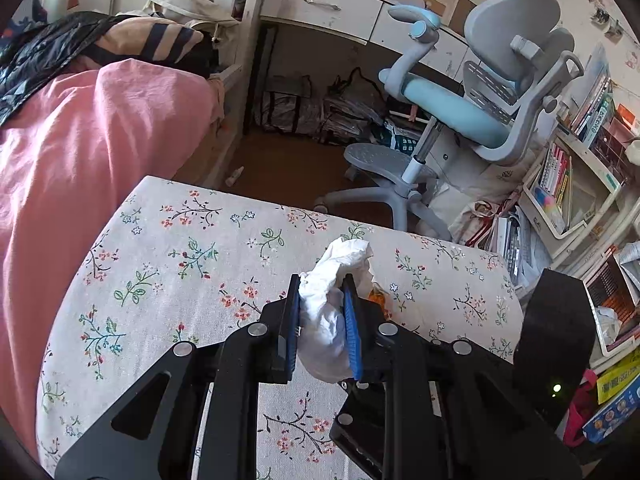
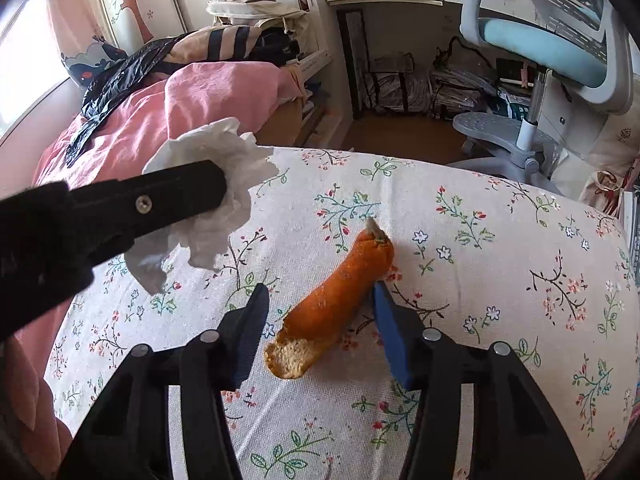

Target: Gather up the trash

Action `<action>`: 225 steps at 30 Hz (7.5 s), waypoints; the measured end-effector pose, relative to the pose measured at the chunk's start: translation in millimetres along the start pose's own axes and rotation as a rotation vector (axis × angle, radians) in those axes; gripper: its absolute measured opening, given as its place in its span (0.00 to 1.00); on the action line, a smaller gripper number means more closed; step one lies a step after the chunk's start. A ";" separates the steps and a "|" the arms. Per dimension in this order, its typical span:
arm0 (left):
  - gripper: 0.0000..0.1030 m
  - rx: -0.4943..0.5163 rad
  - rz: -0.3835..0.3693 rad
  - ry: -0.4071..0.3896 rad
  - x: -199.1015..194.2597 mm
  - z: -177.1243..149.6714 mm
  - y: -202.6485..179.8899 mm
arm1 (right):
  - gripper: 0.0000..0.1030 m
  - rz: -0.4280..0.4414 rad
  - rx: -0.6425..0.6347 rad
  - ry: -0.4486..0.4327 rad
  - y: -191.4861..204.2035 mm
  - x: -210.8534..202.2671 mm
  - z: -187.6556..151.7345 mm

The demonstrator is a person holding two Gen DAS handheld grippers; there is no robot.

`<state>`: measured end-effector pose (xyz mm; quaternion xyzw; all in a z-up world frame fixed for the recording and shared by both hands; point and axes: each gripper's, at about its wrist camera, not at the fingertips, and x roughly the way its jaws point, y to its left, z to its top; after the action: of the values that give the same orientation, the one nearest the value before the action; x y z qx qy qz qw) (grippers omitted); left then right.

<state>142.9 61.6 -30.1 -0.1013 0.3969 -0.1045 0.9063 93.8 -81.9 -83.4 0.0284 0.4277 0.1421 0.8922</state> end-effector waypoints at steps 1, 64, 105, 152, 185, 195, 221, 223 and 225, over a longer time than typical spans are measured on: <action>0.19 0.003 0.000 0.001 -0.2 -0.6 -0.6 | 0.32 -0.001 -0.002 0.000 -0.3 -0.2 -0.4; 0.19 0.394 -0.224 0.041 -97.6 -220.2 -287.1 | 0.20 -0.262 0.156 -0.120 -139.2 -265.4 -233.2; 0.19 0.080 -0.073 -0.059 -107.6 -107.0 -79.8 | 0.44 -0.070 -0.057 0.029 -29.6 -81.0 -93.2; 0.19 0.393 -0.267 0.036 -99.1 -234.2 -343.2 | 0.21 -0.326 0.221 -0.165 -186.2 -286.9 -236.3; 0.76 0.412 -0.176 -0.027 -114.2 -225.7 -341.4 | 0.80 -0.456 0.160 -0.184 -163.4 -301.6 -238.6; 0.87 0.422 -0.150 -0.085 -157.8 -221.3 -315.3 | 0.92 -0.605 0.225 -0.261 -116.8 -343.3 -288.0; 0.93 0.410 -0.122 -0.125 -204.8 -240.4 -270.3 | 0.93 -0.822 0.200 -0.415 -98.9 -353.1 -293.4; 0.93 0.405 -0.119 -0.129 -204.6 -239.7 -269.7 | 0.93 -0.819 0.184 -0.422 -96.8 -351.9 -290.7; 0.93 0.401 -0.115 -0.131 -203.9 -239.2 -268.3 | 0.93 -0.817 0.178 -0.424 -95.3 -351.2 -288.7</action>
<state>-198.7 -164.4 24.9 0.0520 0.3019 -0.2260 0.9247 -315.5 -291.2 -17.3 -0.0376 0.2226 -0.2672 0.9368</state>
